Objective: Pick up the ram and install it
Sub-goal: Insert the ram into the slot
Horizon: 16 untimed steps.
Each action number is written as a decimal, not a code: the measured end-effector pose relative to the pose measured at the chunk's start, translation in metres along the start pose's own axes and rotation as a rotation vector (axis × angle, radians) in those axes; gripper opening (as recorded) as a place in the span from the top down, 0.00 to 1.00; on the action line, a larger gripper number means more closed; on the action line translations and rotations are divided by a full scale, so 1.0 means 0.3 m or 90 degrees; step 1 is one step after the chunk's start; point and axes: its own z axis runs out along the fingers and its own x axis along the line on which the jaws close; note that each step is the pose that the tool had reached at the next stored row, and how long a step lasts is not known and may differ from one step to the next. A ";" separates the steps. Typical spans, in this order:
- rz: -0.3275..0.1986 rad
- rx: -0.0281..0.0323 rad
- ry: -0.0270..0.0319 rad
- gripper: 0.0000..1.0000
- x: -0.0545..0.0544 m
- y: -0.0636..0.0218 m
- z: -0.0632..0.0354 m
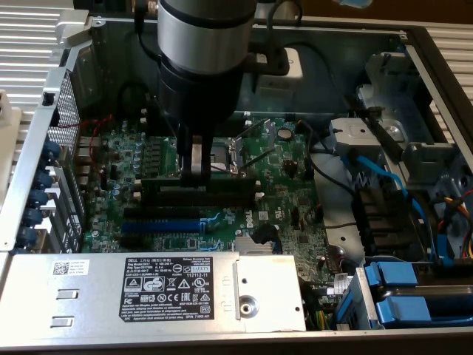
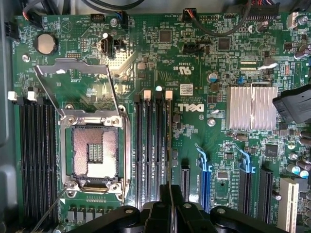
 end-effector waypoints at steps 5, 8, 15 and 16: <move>0.000 0.0000 0.0000 0.88 0.000 -0.001 0.002; 0.000 0.0000 0.0000 0.88 0.000 -0.001 0.002; 0.001 0.0000 0.0000 0.88 0.002 -0.001 0.004; 0.002 -0.0001 0.0002 0.88 0.002 -0.001 0.004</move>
